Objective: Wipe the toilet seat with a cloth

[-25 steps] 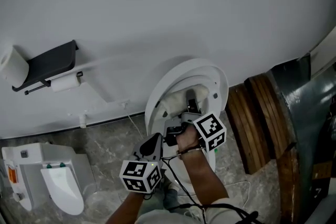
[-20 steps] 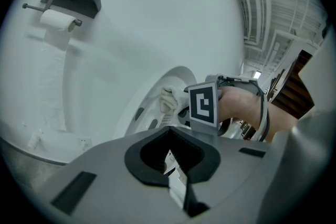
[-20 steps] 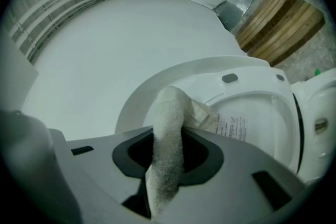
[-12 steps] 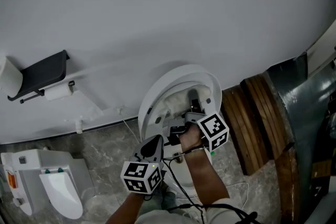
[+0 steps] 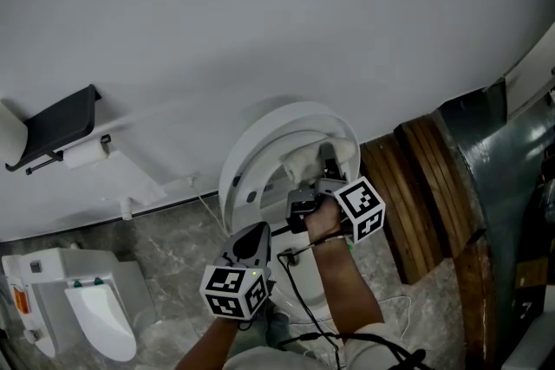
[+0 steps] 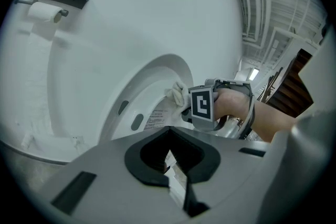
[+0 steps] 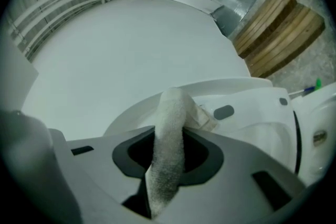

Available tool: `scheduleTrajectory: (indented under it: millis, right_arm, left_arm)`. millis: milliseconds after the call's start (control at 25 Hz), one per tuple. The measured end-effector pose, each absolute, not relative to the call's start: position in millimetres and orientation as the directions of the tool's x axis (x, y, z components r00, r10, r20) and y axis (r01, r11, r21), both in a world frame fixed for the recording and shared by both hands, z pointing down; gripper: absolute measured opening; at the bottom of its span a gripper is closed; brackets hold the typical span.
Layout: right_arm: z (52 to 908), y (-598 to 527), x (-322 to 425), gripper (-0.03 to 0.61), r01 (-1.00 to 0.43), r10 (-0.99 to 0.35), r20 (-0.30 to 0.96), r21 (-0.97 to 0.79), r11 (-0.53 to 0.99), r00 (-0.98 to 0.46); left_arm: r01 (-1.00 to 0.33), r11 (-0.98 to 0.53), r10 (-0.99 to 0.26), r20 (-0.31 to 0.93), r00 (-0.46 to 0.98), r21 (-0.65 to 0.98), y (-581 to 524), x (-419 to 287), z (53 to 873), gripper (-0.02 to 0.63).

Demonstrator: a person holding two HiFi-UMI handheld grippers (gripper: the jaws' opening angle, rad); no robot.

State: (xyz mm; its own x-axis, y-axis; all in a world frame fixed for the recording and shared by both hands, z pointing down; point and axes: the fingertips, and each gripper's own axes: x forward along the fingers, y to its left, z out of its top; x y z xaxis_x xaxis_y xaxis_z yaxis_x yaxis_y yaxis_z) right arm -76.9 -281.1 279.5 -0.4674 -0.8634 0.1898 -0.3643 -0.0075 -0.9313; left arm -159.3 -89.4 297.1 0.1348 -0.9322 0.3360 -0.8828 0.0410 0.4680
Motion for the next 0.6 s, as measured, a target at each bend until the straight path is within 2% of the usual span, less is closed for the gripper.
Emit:
scheduleTrajectory:
  millis: [440, 600]
  right_arm:
    - [282, -282, -79, 0.1, -0.377, -0.853, 0.196, -0.926, 0.001, -0.483]
    - [283, -282, -78, 0.1, -0.38, -0.847, 0.199, -0.925, 0.003, -0.494]
  left_arm:
    - [-0.886, 0.044, -0.934, 0.334, 0.128, 0.462, -90, -158, 296, -0.003]
    - [-0.883, 0.004, -0.95, 0.279, 0.143, 0.468, -89, -157, 286, -0.003]
